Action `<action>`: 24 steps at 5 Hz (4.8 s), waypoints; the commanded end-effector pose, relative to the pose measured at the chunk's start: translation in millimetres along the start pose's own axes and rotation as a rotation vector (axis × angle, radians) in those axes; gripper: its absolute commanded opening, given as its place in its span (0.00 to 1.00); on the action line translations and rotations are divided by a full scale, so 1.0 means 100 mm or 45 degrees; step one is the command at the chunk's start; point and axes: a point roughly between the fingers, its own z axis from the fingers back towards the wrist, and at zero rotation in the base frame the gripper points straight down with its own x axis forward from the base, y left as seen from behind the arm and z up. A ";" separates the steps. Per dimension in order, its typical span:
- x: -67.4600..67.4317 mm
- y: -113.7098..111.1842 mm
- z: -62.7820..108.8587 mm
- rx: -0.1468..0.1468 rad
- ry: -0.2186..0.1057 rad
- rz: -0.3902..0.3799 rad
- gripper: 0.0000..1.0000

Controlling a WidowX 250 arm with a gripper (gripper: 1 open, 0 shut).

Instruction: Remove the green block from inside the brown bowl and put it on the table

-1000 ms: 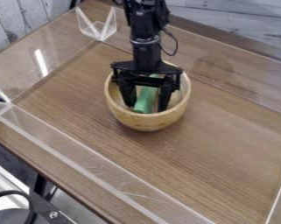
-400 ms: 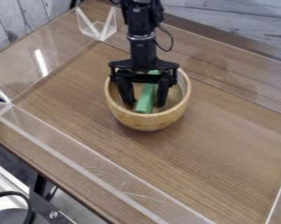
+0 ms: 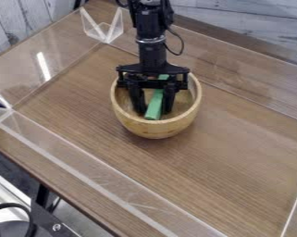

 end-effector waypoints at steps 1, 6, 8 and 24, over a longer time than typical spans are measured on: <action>-0.02 0.03 0.19 -0.016 -0.014 0.031 1.00; 0.07 0.20 0.89 -0.029 -0.128 0.109 0.00; 0.11 0.92 1.14 -0.090 -0.134 0.008 0.00; 0.13 0.98 0.95 0.072 0.036 0.203 1.00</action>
